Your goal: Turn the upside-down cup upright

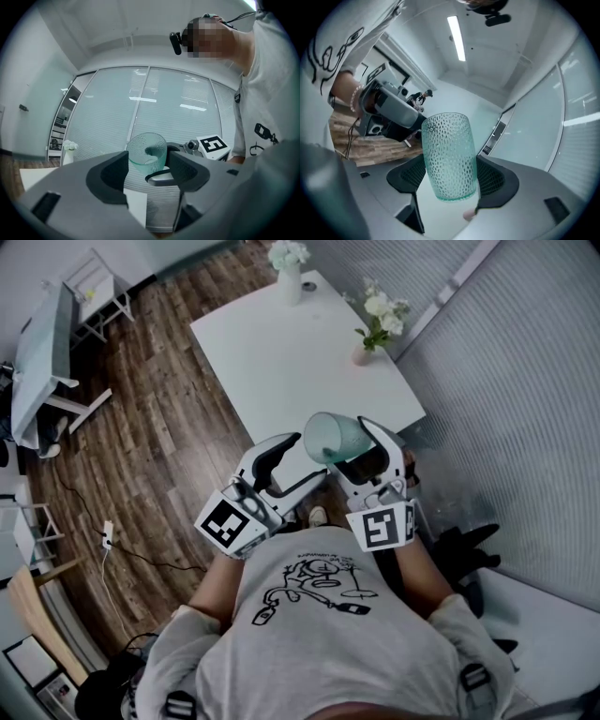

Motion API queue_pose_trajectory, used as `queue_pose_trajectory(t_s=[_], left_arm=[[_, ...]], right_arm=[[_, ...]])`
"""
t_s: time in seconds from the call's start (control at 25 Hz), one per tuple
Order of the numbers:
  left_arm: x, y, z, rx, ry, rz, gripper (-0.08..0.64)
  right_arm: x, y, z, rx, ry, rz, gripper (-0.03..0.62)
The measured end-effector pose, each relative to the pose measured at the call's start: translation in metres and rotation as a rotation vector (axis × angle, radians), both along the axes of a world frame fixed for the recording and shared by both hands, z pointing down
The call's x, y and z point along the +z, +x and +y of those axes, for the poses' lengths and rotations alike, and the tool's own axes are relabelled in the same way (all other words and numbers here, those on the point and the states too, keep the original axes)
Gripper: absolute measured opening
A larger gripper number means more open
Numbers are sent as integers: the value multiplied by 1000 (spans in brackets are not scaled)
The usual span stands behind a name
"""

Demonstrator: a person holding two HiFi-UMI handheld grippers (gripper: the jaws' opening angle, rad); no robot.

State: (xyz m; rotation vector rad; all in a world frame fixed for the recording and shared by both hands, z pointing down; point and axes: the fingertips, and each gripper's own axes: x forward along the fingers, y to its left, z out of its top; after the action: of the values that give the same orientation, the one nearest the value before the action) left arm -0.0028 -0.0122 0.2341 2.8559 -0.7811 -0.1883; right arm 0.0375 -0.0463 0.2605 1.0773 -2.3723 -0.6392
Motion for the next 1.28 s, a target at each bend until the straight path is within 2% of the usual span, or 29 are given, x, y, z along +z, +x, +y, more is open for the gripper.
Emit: queue_pose_trajectory(t_s=[0.16, 0.32, 0.52, 0.92, 1.12, 1.28], left_arm=[[-12, 1, -5, 5, 18, 44, 287], [-11, 2, -8, 3, 6, 43, 298], [-17, 4, -9, 19, 25, 69, 305], [-21, 5, -6, 38, 27, 62, 314], [-22, 5, -2, 59, 31, 63, 316], [-19, 6, 2, 79, 23, 53, 318]], right_arm=[[-1, -2, 1, -26, -100, -174, 350], [-6, -6, 1, -66, -158, -367, 350], [-8, -10, 3, -96, -259, -525, 350], [-3, -23, 19, -195, -386, -686, 350], [-1, -28, 26, -264, -465, -820, 350], [0, -32, 31, -308, -475, -836, 350]])
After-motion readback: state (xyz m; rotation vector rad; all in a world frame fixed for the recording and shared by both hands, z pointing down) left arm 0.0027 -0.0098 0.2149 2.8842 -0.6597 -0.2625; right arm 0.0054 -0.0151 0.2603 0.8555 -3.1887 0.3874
